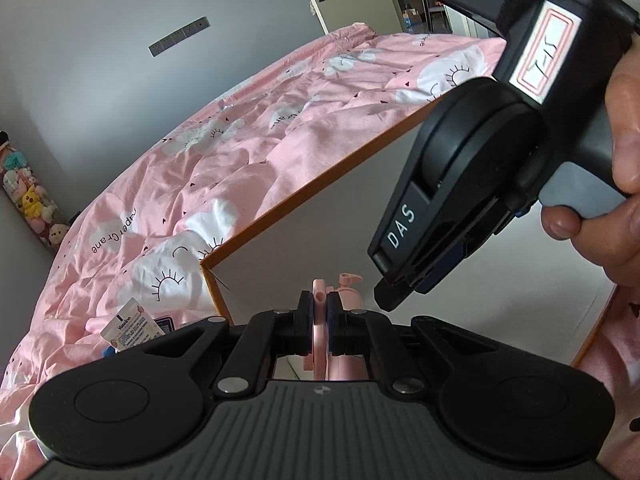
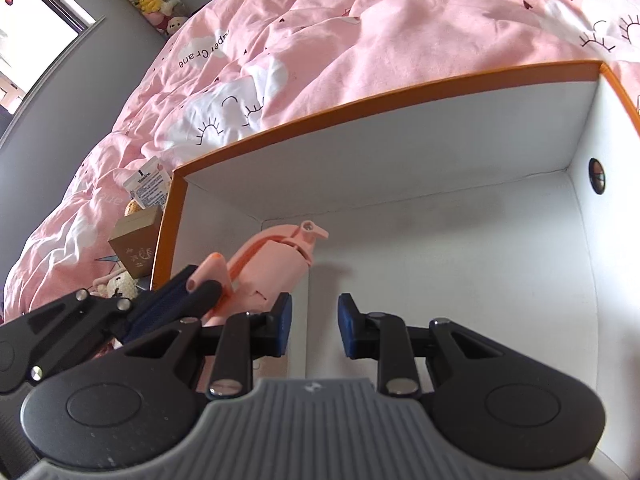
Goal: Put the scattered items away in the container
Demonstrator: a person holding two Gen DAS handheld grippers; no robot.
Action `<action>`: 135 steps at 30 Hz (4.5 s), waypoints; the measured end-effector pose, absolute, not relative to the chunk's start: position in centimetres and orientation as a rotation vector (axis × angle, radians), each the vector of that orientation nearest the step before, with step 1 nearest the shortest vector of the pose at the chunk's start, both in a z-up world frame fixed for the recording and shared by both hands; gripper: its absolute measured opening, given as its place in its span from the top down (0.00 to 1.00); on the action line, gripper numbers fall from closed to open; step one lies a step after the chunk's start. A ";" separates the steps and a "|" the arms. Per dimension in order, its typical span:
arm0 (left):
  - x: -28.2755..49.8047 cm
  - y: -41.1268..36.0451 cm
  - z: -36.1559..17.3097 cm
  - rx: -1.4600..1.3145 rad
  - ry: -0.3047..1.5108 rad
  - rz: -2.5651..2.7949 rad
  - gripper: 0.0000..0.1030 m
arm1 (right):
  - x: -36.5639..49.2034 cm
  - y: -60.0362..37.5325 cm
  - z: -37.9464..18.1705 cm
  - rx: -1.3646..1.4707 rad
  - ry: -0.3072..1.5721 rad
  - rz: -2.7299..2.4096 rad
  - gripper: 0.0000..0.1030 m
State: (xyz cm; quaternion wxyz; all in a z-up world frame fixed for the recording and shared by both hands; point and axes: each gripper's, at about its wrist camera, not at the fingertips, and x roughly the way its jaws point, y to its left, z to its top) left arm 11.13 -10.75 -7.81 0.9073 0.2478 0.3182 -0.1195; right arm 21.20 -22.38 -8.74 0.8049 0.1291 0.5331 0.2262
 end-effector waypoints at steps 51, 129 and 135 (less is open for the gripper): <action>12.2 -9.7 -9.3 0.456 0.838 -0.318 0.80 | 21.8 -21.2 -9.4 0.477 1.208 0.615 0.94; 13.9 0.4 -5.5 0.011 0.861 -0.179 0.77 | 24.4 -16.2 -9.9 0.177 1.119 0.753 0.79; 13.9 0.4 -5.5 0.010 0.865 -0.174 0.77 | 24.4 -16.7 -10.2 0.221 1.140 0.748 0.77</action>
